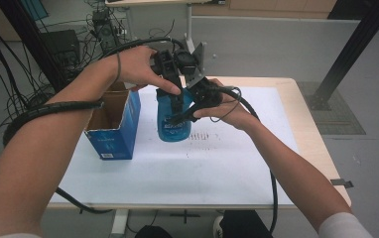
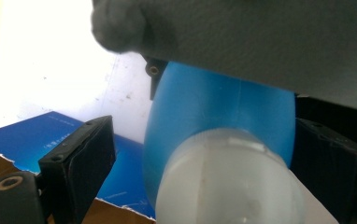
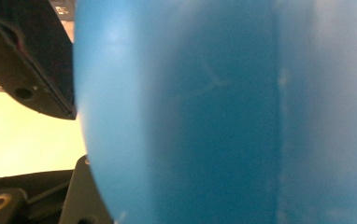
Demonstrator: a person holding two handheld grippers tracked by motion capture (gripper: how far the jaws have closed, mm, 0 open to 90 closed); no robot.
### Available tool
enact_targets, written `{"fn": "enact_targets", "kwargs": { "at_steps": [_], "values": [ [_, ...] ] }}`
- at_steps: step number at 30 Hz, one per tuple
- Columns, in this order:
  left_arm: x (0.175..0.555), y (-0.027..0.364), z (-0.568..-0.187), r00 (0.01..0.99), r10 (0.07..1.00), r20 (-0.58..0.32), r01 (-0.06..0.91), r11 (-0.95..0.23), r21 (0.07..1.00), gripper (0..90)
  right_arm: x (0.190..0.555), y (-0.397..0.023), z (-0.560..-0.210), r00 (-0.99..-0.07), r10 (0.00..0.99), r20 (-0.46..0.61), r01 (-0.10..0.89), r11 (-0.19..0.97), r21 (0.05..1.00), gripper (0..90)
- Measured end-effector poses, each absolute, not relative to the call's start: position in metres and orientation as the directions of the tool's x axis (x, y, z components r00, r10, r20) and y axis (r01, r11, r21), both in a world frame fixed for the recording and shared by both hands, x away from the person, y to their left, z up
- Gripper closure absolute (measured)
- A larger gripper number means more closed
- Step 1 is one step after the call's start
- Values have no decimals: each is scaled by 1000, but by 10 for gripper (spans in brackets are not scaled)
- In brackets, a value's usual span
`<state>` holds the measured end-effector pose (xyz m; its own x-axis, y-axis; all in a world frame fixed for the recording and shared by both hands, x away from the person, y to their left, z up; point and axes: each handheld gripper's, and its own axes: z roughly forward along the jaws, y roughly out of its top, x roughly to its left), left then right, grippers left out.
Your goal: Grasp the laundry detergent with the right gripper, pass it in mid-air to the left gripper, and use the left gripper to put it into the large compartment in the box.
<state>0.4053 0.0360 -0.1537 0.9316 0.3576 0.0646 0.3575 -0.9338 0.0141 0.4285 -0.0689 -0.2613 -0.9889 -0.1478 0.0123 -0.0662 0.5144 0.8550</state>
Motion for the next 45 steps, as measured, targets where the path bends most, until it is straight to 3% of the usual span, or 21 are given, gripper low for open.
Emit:
{"fn": "enact_targets", "kwargs": {
  "at_steps": [45],
  "values": [
    [404,36,-151,932,357,71,356,-934,25,99,430,-70,-262,-991,-136,4,-68,519,852,435]
  ]
}}
